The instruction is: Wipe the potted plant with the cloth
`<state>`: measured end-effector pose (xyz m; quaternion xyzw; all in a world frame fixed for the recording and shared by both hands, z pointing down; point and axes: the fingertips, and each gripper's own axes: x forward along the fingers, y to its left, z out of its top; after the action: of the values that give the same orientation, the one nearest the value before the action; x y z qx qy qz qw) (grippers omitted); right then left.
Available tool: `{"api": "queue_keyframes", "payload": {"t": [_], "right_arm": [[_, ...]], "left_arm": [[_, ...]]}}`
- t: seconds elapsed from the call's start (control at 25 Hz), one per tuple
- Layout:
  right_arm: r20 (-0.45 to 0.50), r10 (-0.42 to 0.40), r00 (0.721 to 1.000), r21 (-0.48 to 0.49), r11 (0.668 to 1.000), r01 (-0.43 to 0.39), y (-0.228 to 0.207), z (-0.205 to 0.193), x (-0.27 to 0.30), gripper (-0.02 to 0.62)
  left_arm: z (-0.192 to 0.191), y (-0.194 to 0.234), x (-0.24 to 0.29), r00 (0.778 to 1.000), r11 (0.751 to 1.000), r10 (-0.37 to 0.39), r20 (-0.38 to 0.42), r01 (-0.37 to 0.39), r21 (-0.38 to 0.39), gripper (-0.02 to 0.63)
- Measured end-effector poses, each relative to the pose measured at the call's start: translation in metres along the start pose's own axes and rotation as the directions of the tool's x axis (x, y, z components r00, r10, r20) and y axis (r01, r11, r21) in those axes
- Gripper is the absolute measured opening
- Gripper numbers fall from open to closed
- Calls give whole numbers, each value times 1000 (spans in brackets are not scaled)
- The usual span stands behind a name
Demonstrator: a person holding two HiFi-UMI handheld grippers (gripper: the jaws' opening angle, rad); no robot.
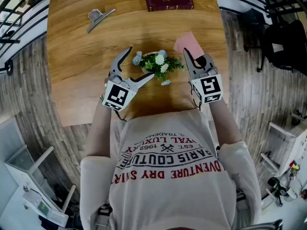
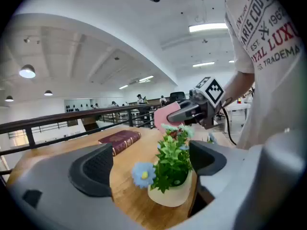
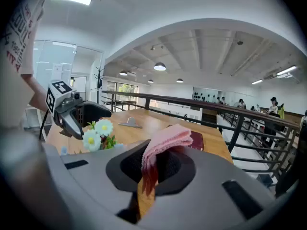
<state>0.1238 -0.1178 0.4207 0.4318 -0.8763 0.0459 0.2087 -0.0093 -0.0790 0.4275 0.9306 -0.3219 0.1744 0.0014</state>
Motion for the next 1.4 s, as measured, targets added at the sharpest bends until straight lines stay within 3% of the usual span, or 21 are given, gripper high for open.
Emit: {"api": "queue_keyframes", "payload": {"t": [0.28, 0.32, 0.4, 0.56, 0.72, 1.08, 1.4], "right_arm": [[115, -13, 993, -24, 1000, 16, 22, 48, -19, 37], [131, -17, 991, -22, 1000, 20, 24, 54, -20, 37], [160, -25, 987, -12, 1000, 27, 27, 64, -22, 37], [208, -30, 978, -4, 999, 31, 31, 82, -22, 37], [244, -33, 969, -2, 999, 34, 37, 98, -24, 37], [278, -3, 961, -4, 1000, 4, 45, 108, -27, 35], [261, 0, 965, 8, 1000, -2, 46, 106, -30, 35]], "left_arm": [[54, 23, -40, 985, 984, 165, 57, -160, -81, 505], [60, 29, -46, 976, 975, 211, 61, -206, -80, 457], [68, 43, -61, 944, 944, 321, 80, -312, -105, 164], [73, 66, -81, 897, 894, 436, 72, -422, -152, 23], [76, 76, -97, 881, 878, 468, 72, -454, -153, 15], [91, 71, -105, 895, 899, 430, 118, -414, -140, 15], [89, 70, -105, 893, 894, 439, 101, -423, -148, 15]]}}
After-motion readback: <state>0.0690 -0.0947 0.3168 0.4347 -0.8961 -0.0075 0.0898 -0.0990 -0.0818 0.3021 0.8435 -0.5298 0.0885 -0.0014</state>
